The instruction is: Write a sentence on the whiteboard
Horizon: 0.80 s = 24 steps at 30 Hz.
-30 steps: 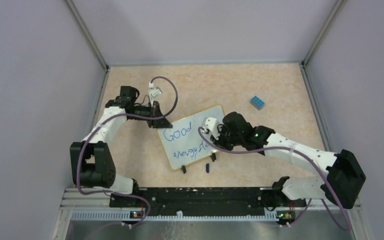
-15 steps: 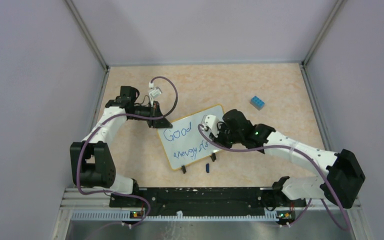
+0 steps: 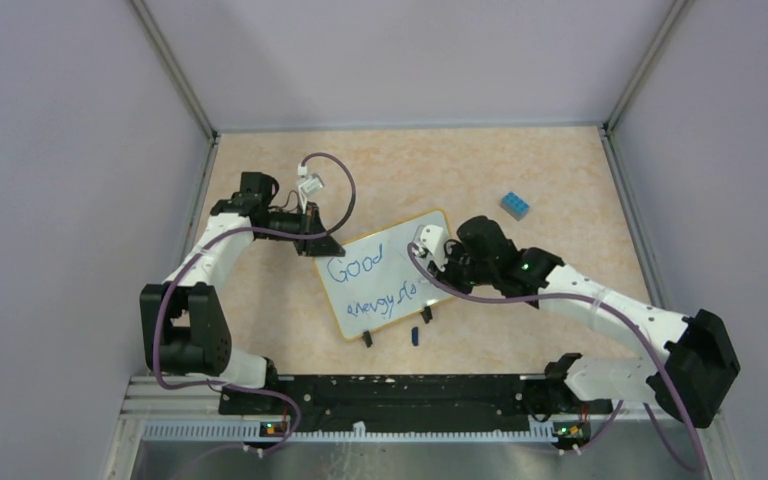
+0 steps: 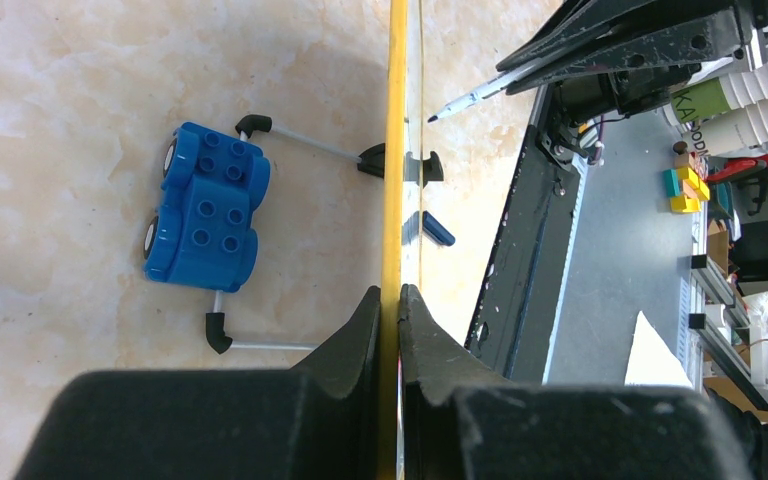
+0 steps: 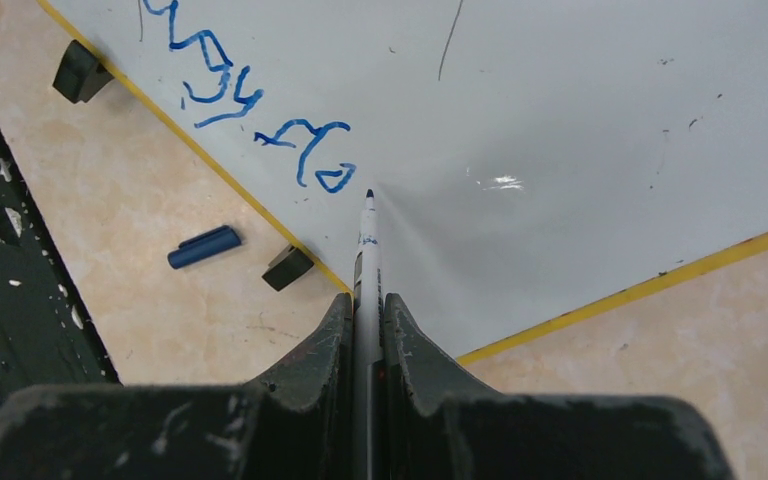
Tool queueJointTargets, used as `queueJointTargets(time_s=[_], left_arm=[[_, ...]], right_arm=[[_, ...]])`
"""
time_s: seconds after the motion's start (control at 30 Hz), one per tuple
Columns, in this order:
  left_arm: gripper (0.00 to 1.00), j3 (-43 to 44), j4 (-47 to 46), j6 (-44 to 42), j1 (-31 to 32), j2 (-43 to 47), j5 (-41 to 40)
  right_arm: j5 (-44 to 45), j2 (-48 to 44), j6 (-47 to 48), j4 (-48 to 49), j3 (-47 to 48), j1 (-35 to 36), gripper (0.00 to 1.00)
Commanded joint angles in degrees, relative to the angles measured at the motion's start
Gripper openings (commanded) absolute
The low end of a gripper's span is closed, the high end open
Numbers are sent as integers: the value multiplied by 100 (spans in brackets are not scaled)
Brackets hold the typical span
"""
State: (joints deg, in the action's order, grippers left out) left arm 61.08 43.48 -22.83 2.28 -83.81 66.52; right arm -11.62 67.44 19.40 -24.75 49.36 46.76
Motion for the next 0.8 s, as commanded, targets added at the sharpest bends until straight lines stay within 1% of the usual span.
queueJointTargets(time_s=[0.0,0.4,0.77], left_arm=[[0,44,-67,-147,-13,-74,-507],[0,25,-68,-170,-17,-80,-522],[0,18,-80,-169,-13,-109,-511]], right_arm=[[184,6,-4,241,-37,-97,0],[155,283,72,343,-80,-93,0],[72,123,184,81,-285,-93,0]])
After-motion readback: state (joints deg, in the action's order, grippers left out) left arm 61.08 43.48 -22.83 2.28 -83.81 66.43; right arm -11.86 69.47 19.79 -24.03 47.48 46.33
